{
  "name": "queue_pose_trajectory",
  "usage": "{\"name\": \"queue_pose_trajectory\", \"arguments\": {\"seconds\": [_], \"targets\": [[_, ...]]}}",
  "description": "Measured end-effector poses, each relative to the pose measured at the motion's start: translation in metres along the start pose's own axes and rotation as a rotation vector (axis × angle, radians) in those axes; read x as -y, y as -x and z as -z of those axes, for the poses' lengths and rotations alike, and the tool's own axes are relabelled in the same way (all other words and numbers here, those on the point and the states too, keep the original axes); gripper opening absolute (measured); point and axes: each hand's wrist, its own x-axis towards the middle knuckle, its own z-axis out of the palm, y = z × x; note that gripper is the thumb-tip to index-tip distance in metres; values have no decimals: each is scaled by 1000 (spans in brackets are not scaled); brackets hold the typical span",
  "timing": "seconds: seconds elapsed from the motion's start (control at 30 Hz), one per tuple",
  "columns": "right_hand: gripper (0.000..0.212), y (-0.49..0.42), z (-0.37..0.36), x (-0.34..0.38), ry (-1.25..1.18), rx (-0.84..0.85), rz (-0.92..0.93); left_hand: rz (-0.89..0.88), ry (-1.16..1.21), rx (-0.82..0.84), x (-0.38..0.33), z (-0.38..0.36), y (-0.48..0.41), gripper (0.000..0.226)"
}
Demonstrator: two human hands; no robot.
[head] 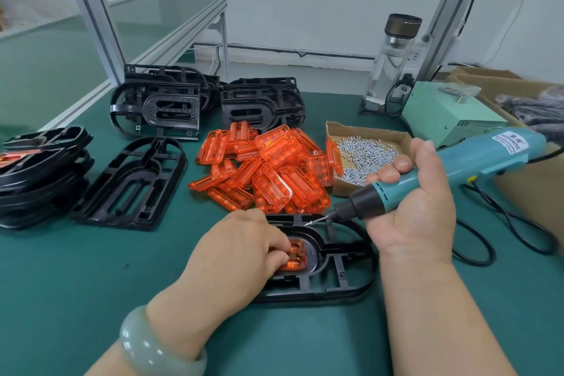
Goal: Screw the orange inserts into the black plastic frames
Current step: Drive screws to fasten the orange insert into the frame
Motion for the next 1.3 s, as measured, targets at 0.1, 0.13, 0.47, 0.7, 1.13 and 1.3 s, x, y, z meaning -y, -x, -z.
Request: {"name": "queue_pose_trajectory", "arguments": {"seconds": [0.1, 0.13, 0.47, 0.7, 1.13, 1.3], "targets": [[15, 0, -1, 3, 63, 16, 6, 2, -28, 28, 0, -1, -1, 21], [15, 0, -1, 4, 87, 20, 11, 6, -36, 34, -1, -1, -2, 21], [16, 2, -5, -4, 196, 52, 5, 24, -23, 22, -1, -3, -2, 18], [18, 3, -5, -4, 227, 143, 34, 26, -10, 10, 0, -4, -2, 18], [8, 6, -9, -7, 282, 261, 51, 24, -21, 3, 1, -5, -2, 19], [5, 9, -12, -7, 340, 298, 77, 22, -17, 2, 1, -5, -3, 19]]}}
